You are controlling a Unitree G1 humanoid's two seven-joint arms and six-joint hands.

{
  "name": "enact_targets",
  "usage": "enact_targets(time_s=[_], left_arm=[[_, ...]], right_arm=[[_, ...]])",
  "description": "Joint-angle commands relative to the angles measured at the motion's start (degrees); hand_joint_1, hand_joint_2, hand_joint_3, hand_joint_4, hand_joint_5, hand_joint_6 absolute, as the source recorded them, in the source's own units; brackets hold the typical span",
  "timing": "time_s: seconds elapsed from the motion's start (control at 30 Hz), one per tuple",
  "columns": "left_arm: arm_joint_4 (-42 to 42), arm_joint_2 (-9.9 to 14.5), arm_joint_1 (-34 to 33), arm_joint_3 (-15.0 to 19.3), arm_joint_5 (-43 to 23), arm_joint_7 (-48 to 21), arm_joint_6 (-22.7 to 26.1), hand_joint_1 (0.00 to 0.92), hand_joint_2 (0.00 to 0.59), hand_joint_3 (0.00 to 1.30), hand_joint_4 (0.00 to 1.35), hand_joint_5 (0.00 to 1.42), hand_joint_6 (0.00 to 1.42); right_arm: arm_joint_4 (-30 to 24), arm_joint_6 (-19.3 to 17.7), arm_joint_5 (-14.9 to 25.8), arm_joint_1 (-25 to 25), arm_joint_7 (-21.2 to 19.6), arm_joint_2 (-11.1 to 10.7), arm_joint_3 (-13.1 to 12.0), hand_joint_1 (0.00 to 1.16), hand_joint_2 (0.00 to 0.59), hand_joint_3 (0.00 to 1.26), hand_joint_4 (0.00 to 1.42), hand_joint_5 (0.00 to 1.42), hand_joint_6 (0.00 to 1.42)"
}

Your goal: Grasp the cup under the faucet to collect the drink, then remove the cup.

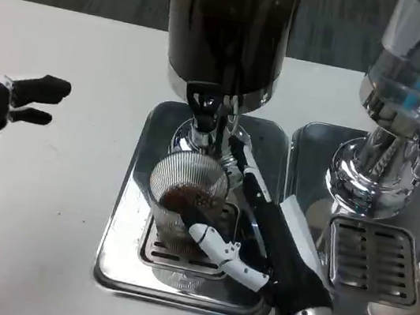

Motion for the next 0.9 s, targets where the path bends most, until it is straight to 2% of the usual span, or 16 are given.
enact_targets(time_s=[0.03, 0.57, 0.8, 0.9], left_arm=[[-0.83, 0.14, 2.05, 0.95, -0.19, 0.87, 0.64, 0.0, 0.11, 0.33, 0.24, 0.2, 0.31], [0.08, 0.35, 3.43, 1.08, 0.03, 0.69, 1.45, 0.0, 0.108, 0.33, 0.26, 0.21, 0.32], [0.44, 0.28, 3.68, 1.19, 0.16, 0.9, 1.75, 0.0, 0.108, 0.34, 0.26, 0.22, 0.33], [0.69, 0.31, 3.81, 1.28, 0.14, 0.93, 1.89, 0.0, 0.114, 0.35, 0.26, 0.22, 0.33]], right_arm=[[1.09, -1.22, 0.89, -0.86, 0.38, 0.21, -0.36, 0.44, 0.22, 0.03, 0.03, 0.0, 0.0], [2.93, -1.67, 1.34, -1.95, 0.45, 0.65, -0.36, 0.44, 0.219, 0.04, 0.06, 0.04, 0.04], [3.67, -0.93, 1.46, -3.27, 2.66, 0.23, -0.02, 0.44, 0.22, 0.01, 0.02, 0.03, 0.03], [3.38, -0.07, 0.26, -3.58, 3.03, 0.01, 0.32, 0.44, 0.219, 0.0, 0.0, 0.0, 0.01]])
